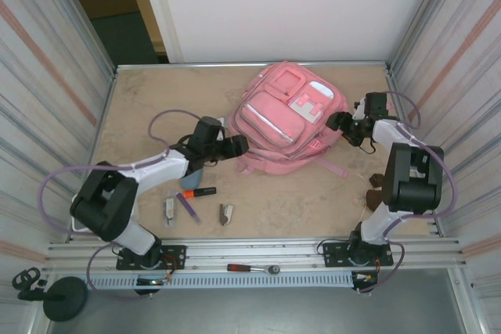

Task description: Pack books, pencil case, and school supplies into a backpack

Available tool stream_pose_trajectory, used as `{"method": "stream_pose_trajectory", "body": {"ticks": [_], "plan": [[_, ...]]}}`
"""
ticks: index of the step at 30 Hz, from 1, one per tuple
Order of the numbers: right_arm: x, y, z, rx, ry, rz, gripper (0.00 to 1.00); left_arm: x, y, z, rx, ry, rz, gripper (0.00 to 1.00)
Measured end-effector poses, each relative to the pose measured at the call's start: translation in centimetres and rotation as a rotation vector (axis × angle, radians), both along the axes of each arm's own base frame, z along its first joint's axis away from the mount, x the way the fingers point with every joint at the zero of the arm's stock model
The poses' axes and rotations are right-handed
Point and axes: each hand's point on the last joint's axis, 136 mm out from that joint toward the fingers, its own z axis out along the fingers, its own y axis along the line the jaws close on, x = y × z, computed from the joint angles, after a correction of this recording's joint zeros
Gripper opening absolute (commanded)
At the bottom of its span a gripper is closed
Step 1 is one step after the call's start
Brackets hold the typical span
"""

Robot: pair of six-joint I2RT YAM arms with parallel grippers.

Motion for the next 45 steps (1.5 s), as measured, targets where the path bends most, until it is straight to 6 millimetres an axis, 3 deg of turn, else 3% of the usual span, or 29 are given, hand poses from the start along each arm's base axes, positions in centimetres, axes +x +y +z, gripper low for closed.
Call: {"method": "stream_pose_trajectory", "body": {"ticks": [3,7,12,16,21,24,27,30,34,39,45], "plan": [[0.3,0.5,-0.8,0.028,0.011,-0.005,0.48,0.4,-0.6,-1.4,0.012,0.036,-0.005,0.66],[0.5,0.7,-0.8,0.037,-0.002,-0.006,0.46,1.6,-0.7,-1.7,0.009,0.045,0.005,0.65],[0.4,0.7,-1.2,0.033,-0.003,-0.008,0.47,2.7,-0.5,-0.6,-0.007,0.017,-0.004,0.65],[1.0,0.6,-1.1,0.034,0.004,-0.022,0.6,2.1,-0.4,0.2,-0.001,0.003,-0.041,0.69],[1.7,-0.1,-0.9,-0.012,0.002,-0.05,0.69,2.3,2.4,2.8,0.069,-0.093,0.008,0.74],[1.6,-0.6,-0.8,-0.041,-0.002,-0.068,0.7,4.4,4.9,4.0,0.096,-0.143,0.067,0.78],[1.5,-0.5,-0.8,-0.049,-0.008,-0.071,0.7,7.8,5.9,4.0,0.113,-0.146,0.101,0.77],[1.7,-0.1,-0.7,-0.052,-0.017,-0.064,0.7,11.5,5.1,3.2,0.089,-0.132,0.087,0.75],[2.0,0.8,-0.5,-0.056,-0.029,-0.047,0.69,13.4,2.4,0.9,0.033,-0.077,0.009,0.68],[4.6,2.4,-0.5,-0.079,-0.031,-0.013,0.67,11.1,-1.5,-1.5,-0.027,-0.004,-0.111,0.58],[11.6,4.1,0.8,-0.127,-0.115,-0.001,0.65,6.9,-4.4,-2.9,-0.06,0.047,-0.166,0.57]]}}
